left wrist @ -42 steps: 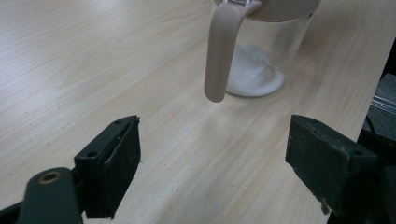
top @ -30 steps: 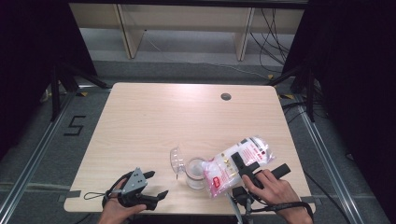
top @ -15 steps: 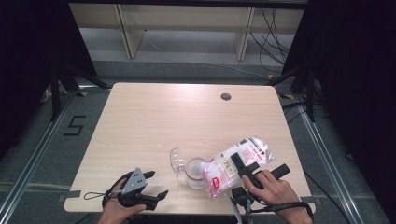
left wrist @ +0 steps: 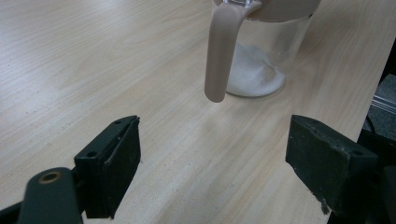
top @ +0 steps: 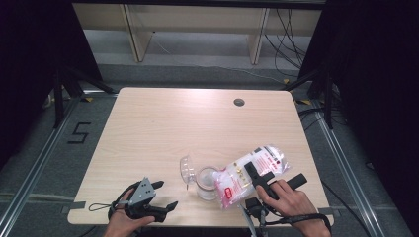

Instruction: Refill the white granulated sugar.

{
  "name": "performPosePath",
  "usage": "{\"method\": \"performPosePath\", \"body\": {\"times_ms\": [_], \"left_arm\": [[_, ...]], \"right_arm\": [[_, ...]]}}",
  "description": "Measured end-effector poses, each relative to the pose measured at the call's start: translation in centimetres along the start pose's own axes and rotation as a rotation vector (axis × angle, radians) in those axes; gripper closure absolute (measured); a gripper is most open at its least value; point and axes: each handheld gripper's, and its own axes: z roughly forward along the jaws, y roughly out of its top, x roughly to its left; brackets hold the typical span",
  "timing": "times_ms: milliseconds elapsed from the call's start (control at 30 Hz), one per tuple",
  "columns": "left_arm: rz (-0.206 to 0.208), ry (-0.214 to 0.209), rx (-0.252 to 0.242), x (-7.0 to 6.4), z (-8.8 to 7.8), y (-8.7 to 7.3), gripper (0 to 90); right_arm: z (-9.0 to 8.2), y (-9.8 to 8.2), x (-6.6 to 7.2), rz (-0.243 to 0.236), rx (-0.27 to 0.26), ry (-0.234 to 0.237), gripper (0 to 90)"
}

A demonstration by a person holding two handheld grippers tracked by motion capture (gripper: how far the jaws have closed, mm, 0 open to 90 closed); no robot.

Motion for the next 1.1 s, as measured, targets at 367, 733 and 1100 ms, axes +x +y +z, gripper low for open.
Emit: {"method": "performPosePath", "body": {"times_ms": [367, 733, 1100], "left_arm": [[-0.001, 0.002, -0.001, -0.06, -0.01, 0.02, 17.7], [0.001, 0.006, 0.002, -0.05, -0.03, 0.02, 17.8], [-0.028, 0.006, -0.009, -0.18, 0.0, -0.04, 17.7]], "right_arm": [[-0.05, -0.07, -0.16, -0.011, -0.006, -0.004, 60.8], [-0.03, 0.1, -0.03, 0.015, -0.005, 0.016, 60.9], [-0.15, -0.08, -0.14, -0.001, 0.003, 0.001, 61.1]]}}
